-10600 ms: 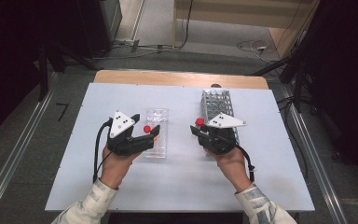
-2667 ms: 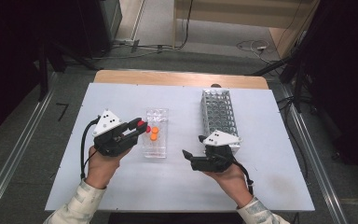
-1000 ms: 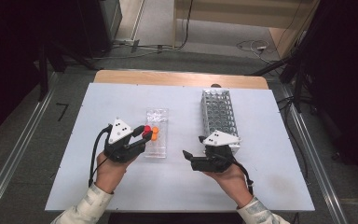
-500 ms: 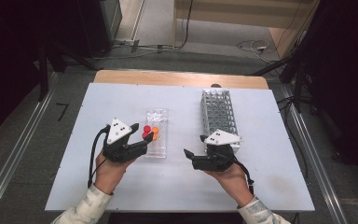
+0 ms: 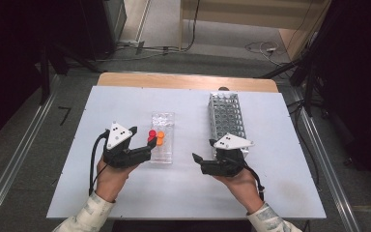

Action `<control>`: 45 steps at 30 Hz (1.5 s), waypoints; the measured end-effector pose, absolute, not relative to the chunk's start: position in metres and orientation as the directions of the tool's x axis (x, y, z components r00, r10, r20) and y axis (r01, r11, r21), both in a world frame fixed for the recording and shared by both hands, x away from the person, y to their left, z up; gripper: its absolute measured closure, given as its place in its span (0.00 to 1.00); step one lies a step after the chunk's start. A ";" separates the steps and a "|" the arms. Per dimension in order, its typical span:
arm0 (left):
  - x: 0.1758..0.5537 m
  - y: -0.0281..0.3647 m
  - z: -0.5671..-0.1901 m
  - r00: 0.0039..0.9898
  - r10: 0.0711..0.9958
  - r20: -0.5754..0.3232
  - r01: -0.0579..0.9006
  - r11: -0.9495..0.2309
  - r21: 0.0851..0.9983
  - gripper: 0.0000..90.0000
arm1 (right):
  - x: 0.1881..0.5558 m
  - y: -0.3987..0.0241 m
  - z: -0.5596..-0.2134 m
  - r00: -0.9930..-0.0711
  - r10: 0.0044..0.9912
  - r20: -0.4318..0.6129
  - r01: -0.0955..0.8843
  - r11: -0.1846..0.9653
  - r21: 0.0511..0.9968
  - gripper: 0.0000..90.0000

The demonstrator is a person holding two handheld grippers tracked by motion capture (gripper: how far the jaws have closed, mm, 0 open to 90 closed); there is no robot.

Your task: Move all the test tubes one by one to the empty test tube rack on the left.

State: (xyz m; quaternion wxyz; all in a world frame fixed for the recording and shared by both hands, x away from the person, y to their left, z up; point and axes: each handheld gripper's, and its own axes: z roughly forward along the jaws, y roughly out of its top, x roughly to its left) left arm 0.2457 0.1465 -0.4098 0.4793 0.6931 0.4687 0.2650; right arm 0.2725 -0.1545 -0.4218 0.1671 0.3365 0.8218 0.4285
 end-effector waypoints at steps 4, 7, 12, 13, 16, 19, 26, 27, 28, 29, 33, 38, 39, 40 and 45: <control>0.245 0.149 -0.410 0.415 0.906 -0.089 0.398 -0.093 0.913 0.28 | 0.273 -0.158 -0.421 -0.711 0.703 0.015 0.411 0.399 0.819 0.26; 0.244 0.150 -0.410 0.413 0.906 -0.088 0.393 -0.090 0.915 0.28 | 0.273 -0.162 -0.420 -0.704 0.710 0.016 0.414 0.392 0.822 0.26; 0.241 0.153 -0.410 0.414 0.906 -0.088 0.391 -0.090 0.916 0.28 | 0.273 -0.170 -0.419 -0.695 0.719 0.011 0.409 0.383 0.828 0.26; 0.240 0.153 -0.410 0.413 0.907 -0.088 0.389 -0.089 0.917 0.28 | 0.273 -0.171 -0.419 -0.695 0.719 0.012 0.407 0.379 0.831 0.26; 0.237 0.154 -0.410 0.412 0.907 -0.088 0.388 -0.087 0.918 0.28 | 0.273 -0.176 -0.419 -0.688 0.725 0.019 0.412 0.369 0.833 0.26; 0.235 0.156 -0.412 0.418 0.905 -0.082 0.390 -0.097 0.916 0.28 | 0.274 -0.181 -0.419 -0.685 0.728 0.023 0.414 0.363 0.835 0.26; 0.227 0.161 -0.415 0.413 0.907 -0.080 0.389 -0.096 0.916 0.28 | 0.274 -0.190 -0.419 -0.672 0.740 0.024 0.420 0.354 0.836 0.26; 0.226 0.162 -0.416 0.411 0.908 -0.079 0.390 -0.097 0.916 0.28 | 0.275 -0.191 -0.419 -0.671 0.741 0.023 0.418 0.353 0.837 0.26; 0.225 0.163 -0.417 0.407 0.910 -0.080 0.391 -0.094 0.916 0.28 | 0.274 -0.193 -0.419 -0.667 0.745 0.024 0.422 0.350 0.836 0.26; 0.223 0.164 -0.417 0.407 0.910 -0.078 0.390 -0.096 0.916 0.28 | 0.275 -0.194 -0.419 -0.666 0.746 0.025 0.421 0.349 0.837 0.26; 0.219 0.167 -0.420 0.400 0.913 -0.078 0.388 -0.091 0.917 0.28 | 0.275 -0.201 -0.419 -0.654 0.756 0.028 0.425 0.336 0.840 0.26; 0.217 0.171 -0.425 0.393 0.917 -0.072 0.397 -0.099 0.912 0.28 | 0.275 -0.209 -0.419 -0.642 0.766 0.029 0.426 0.326 0.844 0.26; 0.216 0.172 -0.426 0.391 0.918 -0.073 0.399 -0.097 0.912 0.27 | 0.275 -0.210 -0.419 -0.640 0.768 0.030 0.428 0.323 0.844 0.26; 0.217 0.174 -0.427 0.389 0.919 -0.070 0.402 -0.100 0.910 0.27 | 0.275 -0.212 -0.419 -0.640 0.768 0.028 0.425 0.324 0.845 0.26; 0.217 0.178 -0.435 0.376 0.924 -0.069 0.421 -0.104 0.901 0.27 | 0.274 -0.222 -0.420 -0.624 0.781 0.030 0.428 0.309 0.849 0.26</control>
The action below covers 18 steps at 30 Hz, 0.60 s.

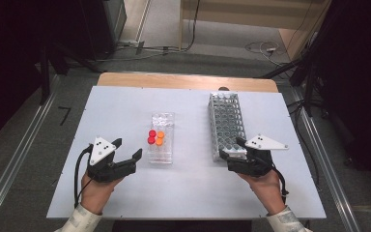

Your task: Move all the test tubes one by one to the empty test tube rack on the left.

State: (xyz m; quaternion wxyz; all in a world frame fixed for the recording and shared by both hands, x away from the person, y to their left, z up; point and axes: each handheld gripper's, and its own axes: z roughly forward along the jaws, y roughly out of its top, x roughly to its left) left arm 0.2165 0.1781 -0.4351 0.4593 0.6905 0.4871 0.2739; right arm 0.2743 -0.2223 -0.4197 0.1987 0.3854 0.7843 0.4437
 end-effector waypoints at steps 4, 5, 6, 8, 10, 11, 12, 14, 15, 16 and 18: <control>0.216 0.181 -0.439 0.367 0.927 -0.072 0.429 -0.100 0.898 0.27 | 0.274 -0.231 -0.420 -0.610 0.792 0.028 0.427 0.298 0.854 0.26; 0.216 0.181 -0.439 0.366 0.928 -0.073 0.427 -0.098 0.899 0.27 | 0.273 -0.233 -0.420 -0.607 0.794 0.032 0.429 0.293 0.854 0.26; 0.216 0.181 -0.440 0.365 0.928 -0.072 0.427 -0.098 0.899 0.27 | 0.273 -0.235 -0.420 -0.603 0.798 0.030 0.429 0.292 0.855 0.26; 0.215 0.181 -0.440 0.365 0.928 -0.072 0.429 -0.099 0.898 0.27 | 0.273 -0.239 -0.420 -0.595 0.803 0.029 0.429 0.288 0.856 0.26; 0.215 0.182 -0.441 0.363 0.929 -0.073 0.430 -0.098 0.897 0.27 | 0.272 -0.243 -0.421 -0.589 0.808 0.029 0.430 0.283 0.857 0.26; 0.215 0.182 -0.442 0.363 0.929 -0.076 0.432 -0.095 0.897 0.27 | 0.272 -0.245 -0.421 -0.588 0.808 0.027 0.428 0.283 0.858 0.26; 0.214 0.182 -0.442 0.361 0.929 -0.079 0.431 -0.092 0.897 0.27 | 0.272 -0.247 -0.421 -0.585 0.811 0.027 0.430 0.281 0.858 0.26; 0.213 0.184 -0.442 0.356 0.931 -0.078 0.431 -0.090 0.898 0.27 | 0.271 -0.252 -0.422 -0.577 0.816 0.025 0.431 0.278 0.859 0.26; 0.212 0.185 -0.443 0.353 0.932 -0.076 0.429 -0.089 0.899 0.27 | 0.271 -0.254 -0.422 -0.573 0.819 0.028 0.433 0.274 0.859 0.26; 0.212 0.186 -0.443 0.351 0.933 -0.077 0.429 -0.087 0.899 0.27 | 0.271 -0.257 -0.422 -0.570 0.821 0.028 0.432 0.270 0.861 0.26; 0.211 0.188 -0.443 0.343 0.936 -0.079 0.427 -0.081 0.900 0.27 | 0.270 -0.261 -0.423 -0.560 0.828 0.026 0.435 0.267 0.860 0.26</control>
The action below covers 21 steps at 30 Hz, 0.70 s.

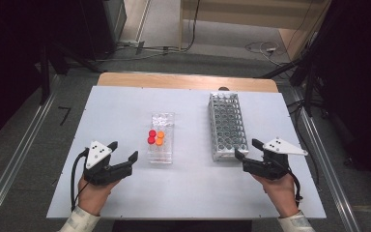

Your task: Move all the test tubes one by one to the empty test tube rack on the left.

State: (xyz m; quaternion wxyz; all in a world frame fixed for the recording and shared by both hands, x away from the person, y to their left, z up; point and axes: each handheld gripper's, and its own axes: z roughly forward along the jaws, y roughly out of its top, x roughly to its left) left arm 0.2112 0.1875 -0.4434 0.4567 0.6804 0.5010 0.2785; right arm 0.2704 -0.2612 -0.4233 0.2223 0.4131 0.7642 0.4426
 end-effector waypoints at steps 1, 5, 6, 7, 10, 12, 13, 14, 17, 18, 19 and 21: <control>0.211 0.189 -0.444 0.341 0.937 -0.078 0.425 -0.080 0.901 0.27 | 0.270 -0.264 -0.424 -0.556 0.831 0.026 0.436 0.266 0.860 0.26; 0.209 0.192 -0.445 0.328 0.942 -0.076 0.425 -0.075 0.902 0.27 | 0.270 -0.273 -0.426 -0.538 0.843 0.027 0.443 0.255 0.860 0.26; 0.209 0.193 -0.445 0.325 0.943 -0.075 0.424 -0.074 0.903 0.26 | 0.269 -0.275 -0.426 -0.533 0.846 0.028 0.446 0.253 0.859 0.26; 0.209 0.195 -0.446 0.324 0.943 -0.075 0.425 -0.074 0.902 0.26 | 0.269 -0.277 -0.427 -0.527 0.849 0.025 0.445 0.251 0.860 0.26; 0.208 0.197 -0.446 0.313 0.947 -0.078 0.428 -0.067 0.901 0.25 | 0.269 -0.283 -0.428 -0.515 0.857 0.027 0.447 0.242 0.861 0.25; 0.208 0.199 -0.447 0.310 0.948 -0.077 0.429 -0.067 0.901 0.25 | 0.269 -0.287 -0.429 -0.506 0.862 0.028 0.450 0.237 0.861 0.25; 0.208 0.199 -0.447 0.309 0.948 -0.076 0.430 -0.068 0.900 0.24 | 0.269 -0.289 -0.429 -0.501 0.865 0.027 0.452 0.235 0.861 0.24; 0.208 0.199 -0.447 0.304 0.950 -0.076 0.432 -0.067 0.899 0.24 | 0.268 -0.290 -0.429 -0.496 0.868 0.028 0.453 0.231 0.861 0.24; 0.208 0.200 -0.448 0.294 0.953 -0.073 0.436 -0.065 0.898 0.21 | 0.268 -0.295 -0.430 -0.485 0.874 0.028 0.454 0.224 0.863 0.21; 0.208 0.201 -0.449 0.293 0.954 -0.071 0.438 -0.067 0.896 0.20 | 0.268 -0.296 -0.430 -0.482 0.876 0.028 0.455 0.223 0.862 0.21; 0.208 0.201 -0.449 0.288 0.955 -0.073 0.438 -0.064 0.896 0.20 | 0.268 -0.298 -0.431 -0.479 0.877 0.026 0.457 0.224 0.861 0.21; 0.208 0.201 -0.450 0.283 0.956 -0.075 0.441 -0.060 0.896 0.19 | 0.268 -0.300 -0.433 -0.473 0.880 0.028 0.463 0.221 0.858 0.20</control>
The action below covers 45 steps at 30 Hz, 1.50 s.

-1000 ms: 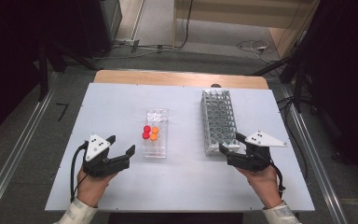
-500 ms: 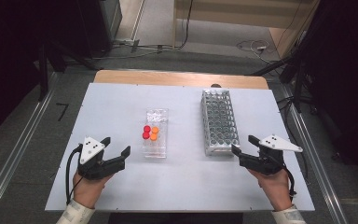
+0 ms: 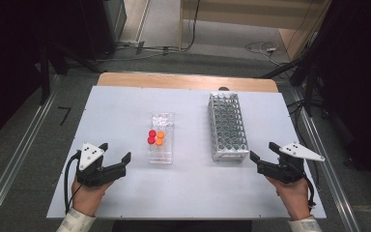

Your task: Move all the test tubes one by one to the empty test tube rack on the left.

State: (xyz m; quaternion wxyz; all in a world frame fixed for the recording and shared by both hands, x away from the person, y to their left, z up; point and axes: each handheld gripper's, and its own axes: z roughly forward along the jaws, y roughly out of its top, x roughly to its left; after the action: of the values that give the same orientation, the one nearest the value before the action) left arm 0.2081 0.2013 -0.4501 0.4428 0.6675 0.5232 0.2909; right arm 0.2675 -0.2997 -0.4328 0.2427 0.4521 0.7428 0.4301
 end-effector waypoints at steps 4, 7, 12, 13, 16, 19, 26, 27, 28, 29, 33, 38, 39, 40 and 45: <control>0.207 0.204 -0.451 0.276 0.958 -0.076 0.443 -0.057 0.895 0.18 | 0.266 -0.304 -0.436 -0.467 0.884 0.024 0.467 0.223 0.856 0.20; 0.206 0.207 -0.452 0.263 0.962 -0.077 0.441 -0.049 0.896 0.18 | 0.266 -0.307 -0.437 -0.453 0.892 0.015 0.468 0.224 0.855 0.20; 0.205 0.211 -0.454 0.250 0.965 -0.075 0.440 -0.044 0.897 0.18 | 0.264 -0.310 -0.438 -0.437 0.900 -0.011 0.477 0.241 0.845 0.20; 0.204 0.211 -0.454 0.246 0.966 -0.077 0.439 -0.040 0.897 0.18 | 0.263 -0.311 -0.438 -0.433 0.901 -0.011 0.476 0.239 0.846 0.20; 0.203 0.213 -0.455 0.241 0.968 -0.076 0.440 -0.039 0.897 0.18 | 0.263 -0.316 -0.438 -0.425 0.905 -0.006 0.476 0.229 0.849 0.20; 0.201 0.216 -0.456 0.236 0.969 -0.074 0.445 -0.040 0.895 0.18 | 0.262 -0.321 -0.439 -0.412 0.911 -0.003 0.481 0.220 0.849 0.20; 0.200 0.221 -0.458 0.220 0.973 -0.075 0.445 -0.031 0.895 0.18 | 0.259 -0.336 -0.442 -0.382 0.924 0.007 0.493 0.198 0.847 0.20; 0.199 0.221 -0.458 0.217 0.973 -0.074 0.445 -0.031 0.895 0.18 | 0.259 -0.338 -0.442 -0.378 0.926 0.008 0.497 0.195 0.846 0.20; 0.199 0.222 -0.458 0.212 0.975 -0.073 0.447 -0.030 0.894 0.18 | 0.258 -0.339 -0.443 -0.373 0.928 0.008 0.498 0.193 0.846 0.20; 0.198 0.223 -0.459 0.211 0.975 -0.075 0.447 -0.028 0.894 0.18 | 0.258 -0.341 -0.443 -0.370 0.929 0.008 0.499 0.191 0.845 0.20; 0.196 0.229 -0.460 0.199 0.977 -0.081 0.453 -0.018 0.892 0.18 | 0.256 -0.349 -0.444 -0.348 0.937 0.018 0.509 0.173 0.843 0.20; 0.193 0.234 -0.462 0.185 0.979 -0.083 0.455 -0.010 0.890 0.18 | 0.255 -0.357 -0.445 -0.325 0.946 0.023 0.516 0.157 0.842 0.20; 0.193 0.235 -0.462 0.188 0.979 -0.084 0.457 -0.011 0.890 0.18 | 0.255 -0.358 -0.446 -0.320 0.947 0.024 0.517 0.153 0.842 0.20; 0.192 0.236 -0.463 0.183 0.980 -0.084 0.460 -0.010 0.888 0.18 | 0.255 -0.360 -0.446 -0.316 0.948 0.027 0.518 0.149 0.842 0.20; 0.192 0.239 -0.465 0.178 0.980 -0.087 0.470 -0.007 0.883 0.18 | 0.257 -0.366 -0.451 -0.296 0.955 0.033 0.537 0.138 0.832 0.20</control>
State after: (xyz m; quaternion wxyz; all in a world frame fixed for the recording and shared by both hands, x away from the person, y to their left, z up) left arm 0.1923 0.2392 -0.4649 0.4209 0.6417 0.5650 0.3031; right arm 0.2575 -0.3659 -0.4513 0.2686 0.5291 0.7048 0.3887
